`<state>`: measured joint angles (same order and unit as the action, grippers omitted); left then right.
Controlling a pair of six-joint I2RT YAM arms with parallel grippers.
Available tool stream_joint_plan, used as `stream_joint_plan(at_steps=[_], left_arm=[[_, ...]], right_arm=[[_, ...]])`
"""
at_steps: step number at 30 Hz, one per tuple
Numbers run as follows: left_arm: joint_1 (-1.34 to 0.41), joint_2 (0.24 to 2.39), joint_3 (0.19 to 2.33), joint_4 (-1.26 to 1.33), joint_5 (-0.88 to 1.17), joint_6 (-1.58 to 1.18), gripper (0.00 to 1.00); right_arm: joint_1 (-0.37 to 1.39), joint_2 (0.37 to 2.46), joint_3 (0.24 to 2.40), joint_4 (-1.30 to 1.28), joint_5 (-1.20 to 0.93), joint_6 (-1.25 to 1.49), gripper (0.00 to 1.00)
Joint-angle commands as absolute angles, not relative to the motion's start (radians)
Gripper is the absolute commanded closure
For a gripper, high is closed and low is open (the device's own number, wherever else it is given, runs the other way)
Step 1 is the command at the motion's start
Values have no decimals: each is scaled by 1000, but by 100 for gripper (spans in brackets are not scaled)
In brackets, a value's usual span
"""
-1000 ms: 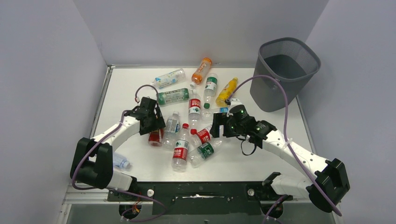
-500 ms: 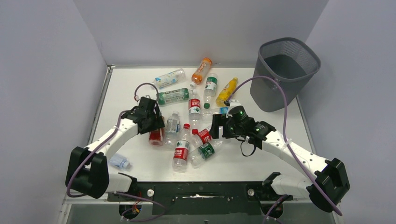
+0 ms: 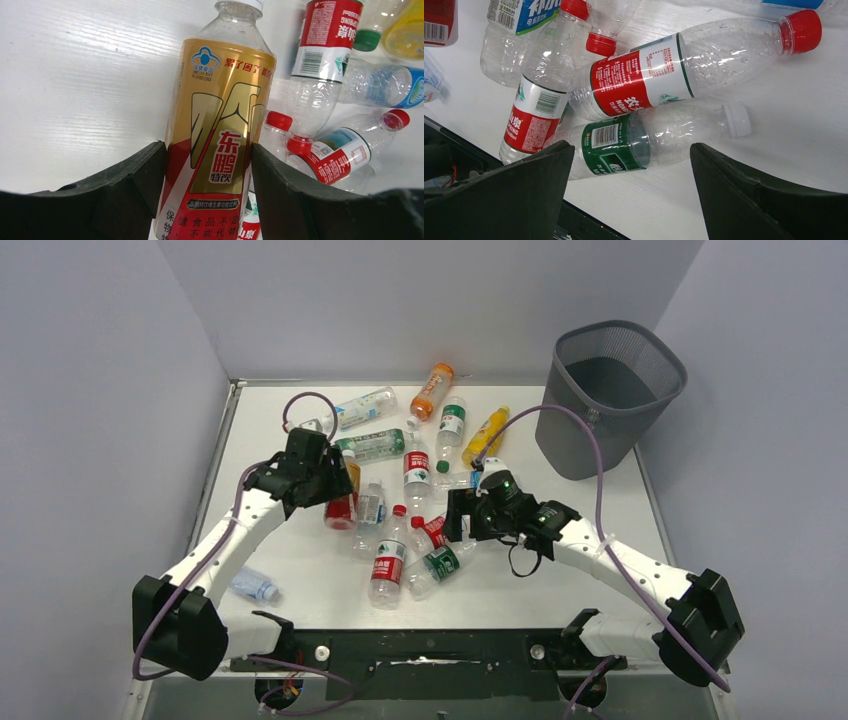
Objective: Put the plastic bottles in the bin
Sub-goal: Pick up the plastic bottle at the center of the board, then place the plastic bottle in the trash bin.
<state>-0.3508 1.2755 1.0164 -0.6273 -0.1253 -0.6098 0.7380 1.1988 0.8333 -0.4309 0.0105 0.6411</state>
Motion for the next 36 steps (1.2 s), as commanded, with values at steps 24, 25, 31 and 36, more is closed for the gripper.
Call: stream_joint_plan(at_steps=[24,25,31,36], left_arm=[[-602,1306,1112,-480,-17,-637,43],[-611,1309,1114,-473,-16,-637,43],[-667,1315,1117,-435,-9,-637,43],[-711,1303,1108,-381,-4,-637,43]], right_arm=[[707,1213,995,-342,-105,675,8],[698,1213,1001,-341,-116,674,8],[633,1212,1012,-312,-201,683,8],[555,1197,985,-253,-286,718,7]])
